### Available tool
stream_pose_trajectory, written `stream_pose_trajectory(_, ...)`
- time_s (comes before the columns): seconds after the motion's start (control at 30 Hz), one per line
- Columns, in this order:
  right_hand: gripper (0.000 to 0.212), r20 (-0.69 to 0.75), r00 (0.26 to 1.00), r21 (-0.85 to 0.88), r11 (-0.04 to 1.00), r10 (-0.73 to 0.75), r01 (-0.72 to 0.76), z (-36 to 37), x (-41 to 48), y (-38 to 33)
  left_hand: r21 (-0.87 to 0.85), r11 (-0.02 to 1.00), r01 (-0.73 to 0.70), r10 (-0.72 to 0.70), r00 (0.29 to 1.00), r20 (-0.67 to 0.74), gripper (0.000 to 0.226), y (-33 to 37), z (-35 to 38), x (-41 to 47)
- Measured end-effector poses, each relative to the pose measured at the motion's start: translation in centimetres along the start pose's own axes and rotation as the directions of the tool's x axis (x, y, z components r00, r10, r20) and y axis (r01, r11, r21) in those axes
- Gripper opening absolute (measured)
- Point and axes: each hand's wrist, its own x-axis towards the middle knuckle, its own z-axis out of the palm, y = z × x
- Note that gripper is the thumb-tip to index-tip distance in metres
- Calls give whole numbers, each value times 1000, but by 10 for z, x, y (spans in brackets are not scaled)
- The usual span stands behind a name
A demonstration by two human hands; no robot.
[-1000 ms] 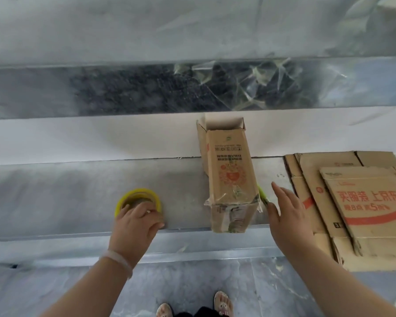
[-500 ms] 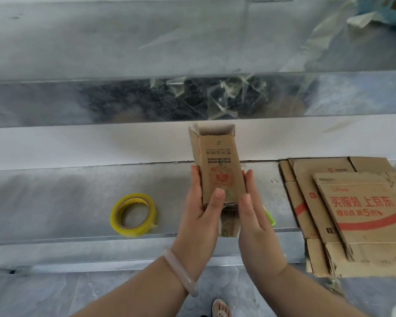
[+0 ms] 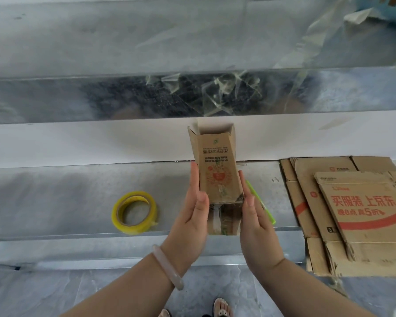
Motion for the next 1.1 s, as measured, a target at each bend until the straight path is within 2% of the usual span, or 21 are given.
stream_pose_trajectory(0.07,47,45,999,-40,999,-16,18,-1,1,7,75,994,-74,69,995,67,59,-5,-2,-1)
stream_pose_trajectory(0.13,51,81,997,-51,998,-17,21,-3,2,13,70,993,-90,83,992,100,58,-6,-4,0)
stream_pose_trajectory(0.2,50,104,995,-25,1000,9,-7,-5,3,15,29,999,-43,40,994,98,50,-6,-4,1)
stream_pose_trajectory(0.33,45,74,989,29,991,131,-133,-5,1,14,-25,999,32,-29,996,84,56,-6,-5,0)
stream_pose_trajectory(0.43,41,23,981,-2,981,194,-194,-8,-4,16,157,987,-41,24,994,109,63,2,-7,1)
stream_pose_trajectory(0.5,42,57,974,10,975,221,-222,-11,-5,10,397,904,-158,109,984,143,76,5,-13,4)
stream_pose_trajectory(0.57,42,108,971,0,976,215,-216,-17,-8,1,548,808,-216,166,976,140,70,8,-18,6)
stream_pose_trajectory(0.63,43,121,977,-73,983,178,-170,-27,-15,-4,532,820,-213,206,976,72,59,13,-20,2)
stream_pose_trajectory(0.73,62,14,986,-369,917,168,-151,-44,-31,-3,371,918,-140,206,968,-145,45,15,-27,-10)
stream_pose_trajectory(0.8,71,-130,981,-373,910,143,-182,-49,-37,-10,296,951,-90,171,950,-260,44,17,-29,-19)
stream_pose_trajectory(0.9,78,-244,969,-297,948,41,-116,-49,-35,-30,134,991,13,37,930,-364,48,24,-30,-29)
stream_pose_trajectory(0.93,75,-269,963,-278,956,14,-92,-49,-31,-37,143,989,41,16,925,-378,49,28,-33,-31)
stream_pose_trajectory(0.97,69,-291,957,-273,959,-12,-71,-49,-25,-44,247,967,62,40,921,-387,52,31,-38,-31)
stream_pose_trajectory(1.03,54,-314,949,-290,955,-30,-66,-49,-11,-55,539,835,112,107,927,-359,57,30,-52,-27)
stream_pose_trajectory(1.07,46,-309,951,-305,949,-17,-82,-49,-3,-58,617,773,145,109,929,-354,55,29,-59,-22)
stream_pose_trajectory(1.1,39,-299,954,-321,941,7,-107,-49,4,-58,632,754,177,86,928,-363,50,28,-65,-17)
